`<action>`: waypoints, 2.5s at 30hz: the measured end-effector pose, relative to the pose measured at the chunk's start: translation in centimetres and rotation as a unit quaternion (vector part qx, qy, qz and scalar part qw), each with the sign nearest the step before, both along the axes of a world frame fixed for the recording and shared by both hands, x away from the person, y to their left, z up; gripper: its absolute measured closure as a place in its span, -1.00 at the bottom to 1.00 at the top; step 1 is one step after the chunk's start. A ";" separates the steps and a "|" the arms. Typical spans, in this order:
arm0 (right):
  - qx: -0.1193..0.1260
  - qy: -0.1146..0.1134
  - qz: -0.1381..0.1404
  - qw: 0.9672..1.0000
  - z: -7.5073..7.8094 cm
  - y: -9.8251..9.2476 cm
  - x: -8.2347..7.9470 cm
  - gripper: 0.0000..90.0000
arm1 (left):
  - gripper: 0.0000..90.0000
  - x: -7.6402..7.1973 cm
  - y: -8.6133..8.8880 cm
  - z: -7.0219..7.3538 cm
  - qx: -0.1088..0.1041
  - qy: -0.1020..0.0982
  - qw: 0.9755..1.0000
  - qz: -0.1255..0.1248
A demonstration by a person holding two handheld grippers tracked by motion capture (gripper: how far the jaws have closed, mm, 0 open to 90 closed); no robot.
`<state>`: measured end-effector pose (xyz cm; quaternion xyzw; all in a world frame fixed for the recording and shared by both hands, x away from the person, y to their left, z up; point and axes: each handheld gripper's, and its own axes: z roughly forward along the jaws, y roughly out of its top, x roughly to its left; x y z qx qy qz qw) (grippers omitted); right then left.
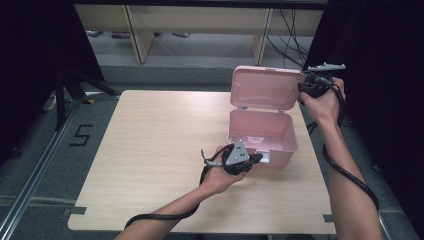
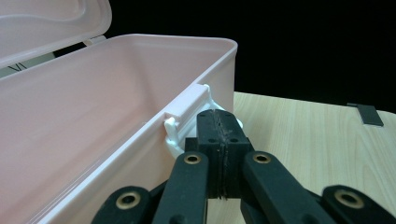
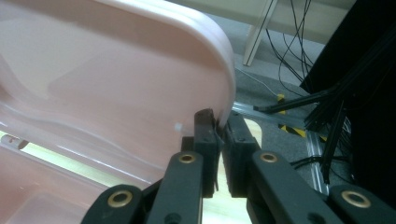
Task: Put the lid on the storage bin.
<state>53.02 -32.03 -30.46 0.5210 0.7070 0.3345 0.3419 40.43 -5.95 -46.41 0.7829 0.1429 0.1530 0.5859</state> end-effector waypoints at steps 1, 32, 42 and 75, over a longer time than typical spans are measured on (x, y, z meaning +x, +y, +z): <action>0.010 -0.005 -0.008 1.000 -0.1 0.2 -0.1 0.92 | 0.98 0.0 0.0 0.0 0.001 -0.001 1.000 0.000; 0.029 -0.043 -0.019 0.999 -1.0 0.2 -1.9 0.96 | 0.99 0.0 -0.5 -0.2 -0.001 0.000 1.000 0.011; 0.031 -0.061 -0.020 0.997 -1.4 0.3 -2.7 0.96 | 0.99 0.1 -0.7 -0.2 -0.001 0.001 1.000 0.013; 0.036 -0.095 -0.031 0.994 -2.7 0.6 -5.0 0.98 | 0.99 0.1 -0.8 -0.4 -0.006 0.002 1.000 0.017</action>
